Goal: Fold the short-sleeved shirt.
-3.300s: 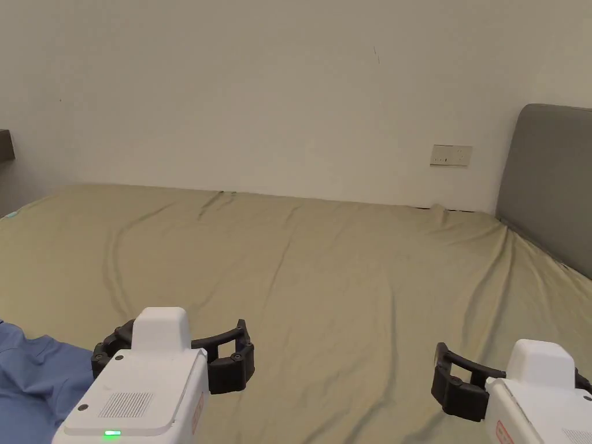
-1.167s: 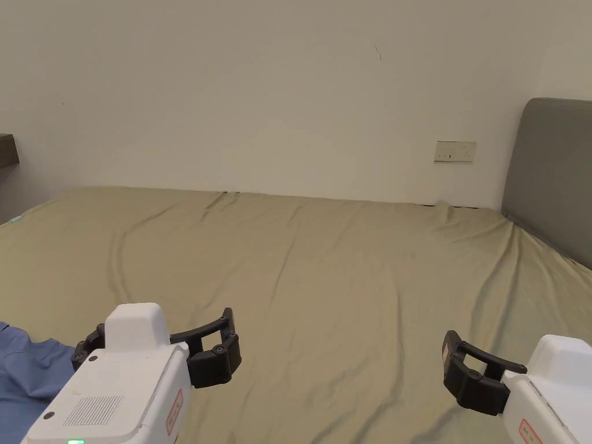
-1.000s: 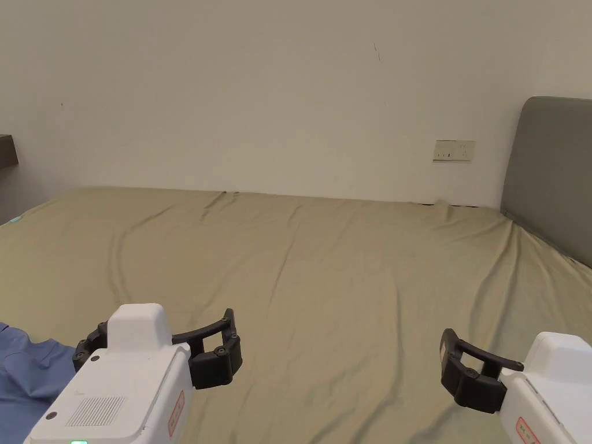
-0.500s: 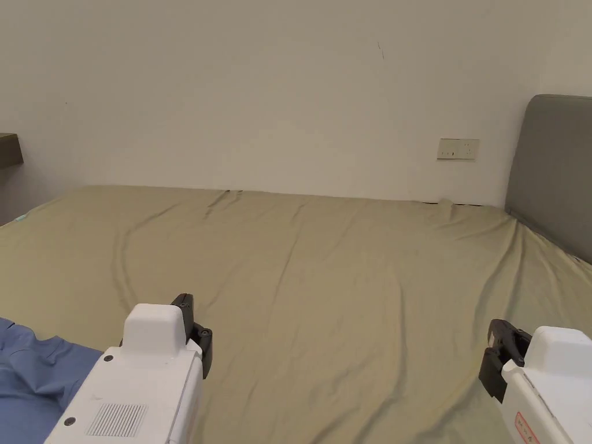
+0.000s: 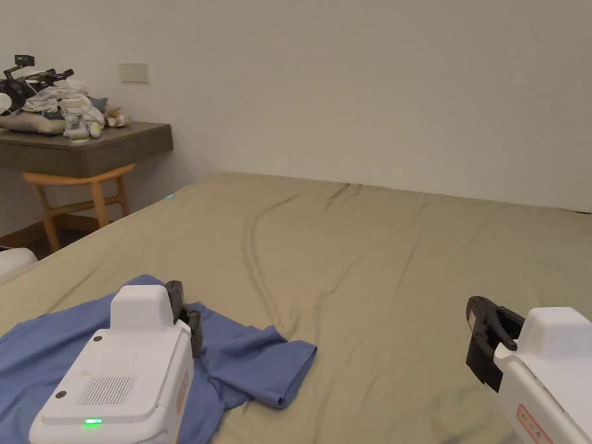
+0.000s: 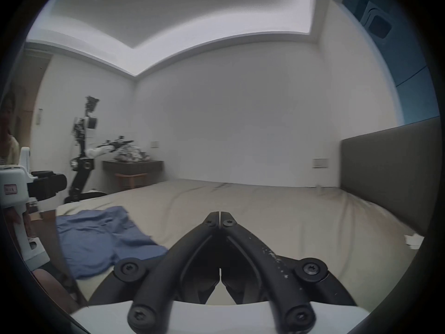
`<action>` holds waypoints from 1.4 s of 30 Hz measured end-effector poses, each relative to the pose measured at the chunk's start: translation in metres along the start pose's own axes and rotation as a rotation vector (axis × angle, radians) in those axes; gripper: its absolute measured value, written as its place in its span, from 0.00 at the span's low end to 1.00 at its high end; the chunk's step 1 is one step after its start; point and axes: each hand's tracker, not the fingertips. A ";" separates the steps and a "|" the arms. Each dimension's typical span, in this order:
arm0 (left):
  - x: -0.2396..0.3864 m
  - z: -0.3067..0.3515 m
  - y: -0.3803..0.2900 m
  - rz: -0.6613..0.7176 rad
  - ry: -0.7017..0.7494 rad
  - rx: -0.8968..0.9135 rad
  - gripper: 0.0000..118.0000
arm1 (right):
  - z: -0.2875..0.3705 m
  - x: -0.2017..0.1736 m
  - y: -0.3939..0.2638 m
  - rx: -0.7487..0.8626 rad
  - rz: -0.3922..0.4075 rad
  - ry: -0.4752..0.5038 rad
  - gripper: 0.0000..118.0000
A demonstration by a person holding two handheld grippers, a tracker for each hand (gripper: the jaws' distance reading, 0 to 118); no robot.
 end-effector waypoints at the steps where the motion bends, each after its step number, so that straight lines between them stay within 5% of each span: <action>1: -0.012 0.003 -0.001 -0.016 0.033 0.000 0.00 | -0.007 -0.011 0.001 0.004 -0.011 0.024 0.01; 10: -0.082 0.019 -0.005 0.040 0.204 -0.060 0.00 | -0.023 -0.075 0.000 -0.011 0.027 0.164 0.01; 18: -0.077 0.002 0.000 0.085 0.071 -0.191 0.00 | 0.000 -0.062 0.006 -0.018 0.028 0.157 0.01; 22: -0.089 -0.049 0.019 0.177 0.039 -0.243 0.00 | 0.013 -0.042 0.005 -0.029 0.016 0.131 0.01; 26: -0.079 -0.141 -0.005 0.042 -0.032 -0.462 0.00 | 0.019 -0.022 -0.009 -0.103 0.005 0.103 0.01; 29: -0.077 -0.215 -0.035 0.115 -0.095 -0.670 0.00 | 0.016 -0.006 -0.017 -0.146 0.012 0.069 0.01; 30: -0.075 -0.250 -0.052 0.136 -0.124 -0.757 0.04 | 0.015 0.000 -0.019 -0.156 0.009 0.059 0.01; 31: -0.075 -0.275 -0.065 0.155 -0.138 -0.830 0.24 | 0.015 0.005 -0.020 -0.168 0.009 0.047 0.01; 33: -0.078 -0.313 -0.089 0.199 -0.118 -0.946 1.00 | 0.017 0.011 -0.024 -0.198 0.009 0.023 0.01; 36: -0.064 -0.330 -0.103 0.213 -0.033 -0.885 0.85 | 0.020 0.021 -0.030 -0.232 -0.005 -0.007 0.01; 41: -0.024 -0.324 -0.108 0.146 -0.005 -0.992 0.82 | 0.018 0.031 -0.037 -0.285 0.015 -0.051 0.01; 42: -0.047 -0.379 -0.153 0.103 0.004 -0.993 0.81 | 0.019 0.033 -0.037 -0.289 0.017 -0.052 0.01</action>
